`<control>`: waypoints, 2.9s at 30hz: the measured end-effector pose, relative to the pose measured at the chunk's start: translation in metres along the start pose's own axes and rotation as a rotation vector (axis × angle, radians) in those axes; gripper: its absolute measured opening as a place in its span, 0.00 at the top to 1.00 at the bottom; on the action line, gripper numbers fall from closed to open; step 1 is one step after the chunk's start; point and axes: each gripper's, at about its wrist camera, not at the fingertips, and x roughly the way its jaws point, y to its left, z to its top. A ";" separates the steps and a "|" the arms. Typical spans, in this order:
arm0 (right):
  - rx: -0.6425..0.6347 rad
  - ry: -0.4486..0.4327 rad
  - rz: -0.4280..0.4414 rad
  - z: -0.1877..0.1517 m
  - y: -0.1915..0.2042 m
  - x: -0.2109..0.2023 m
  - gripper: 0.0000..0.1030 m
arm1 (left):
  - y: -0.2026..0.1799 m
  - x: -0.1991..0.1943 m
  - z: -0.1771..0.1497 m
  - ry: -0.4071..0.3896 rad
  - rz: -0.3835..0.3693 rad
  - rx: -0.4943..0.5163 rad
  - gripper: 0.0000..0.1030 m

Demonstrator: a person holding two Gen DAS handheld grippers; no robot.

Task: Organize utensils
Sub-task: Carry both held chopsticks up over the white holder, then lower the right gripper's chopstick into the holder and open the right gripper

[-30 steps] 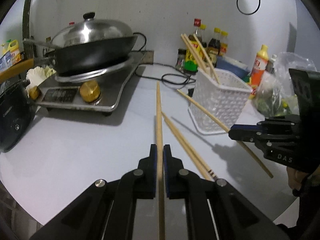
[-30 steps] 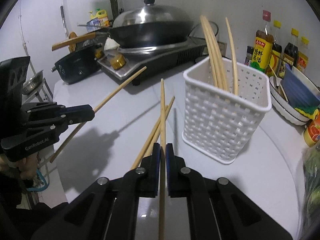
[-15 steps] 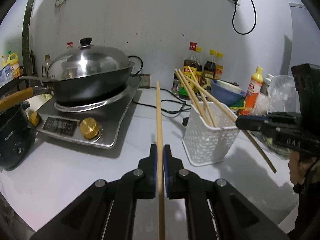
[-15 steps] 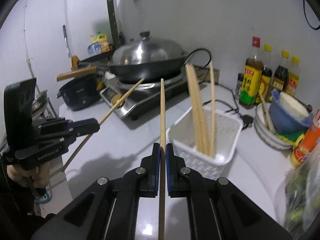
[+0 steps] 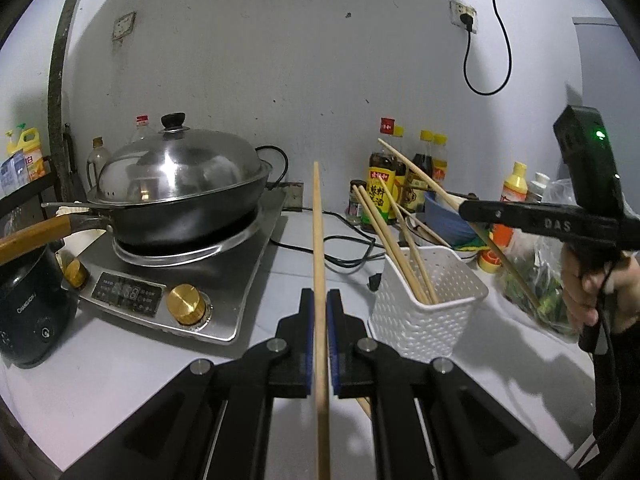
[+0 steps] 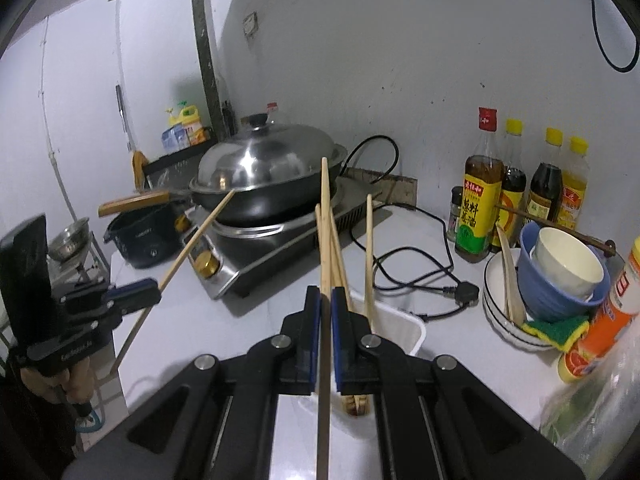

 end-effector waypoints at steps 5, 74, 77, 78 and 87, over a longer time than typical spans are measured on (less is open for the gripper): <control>0.011 -0.005 -0.006 0.017 -0.006 0.016 0.95 | 0.012 0.002 0.000 -0.010 0.000 -0.020 0.95; 0.044 0.042 -0.078 -0.030 -0.040 0.026 0.95 | -0.031 0.036 0.020 0.013 -0.063 -0.050 0.95; 0.065 0.031 -0.084 -0.035 -0.049 0.015 0.95 | -0.043 0.043 0.025 0.014 -0.084 -0.059 0.95; 0.075 0.028 -0.084 -0.037 -0.053 0.011 0.95 | -0.046 0.047 0.027 0.015 -0.089 -0.064 0.95; 0.119 0.002 -0.075 -0.047 -0.077 -0.007 0.95 | -0.061 0.091 0.044 0.065 -0.151 -0.254 0.95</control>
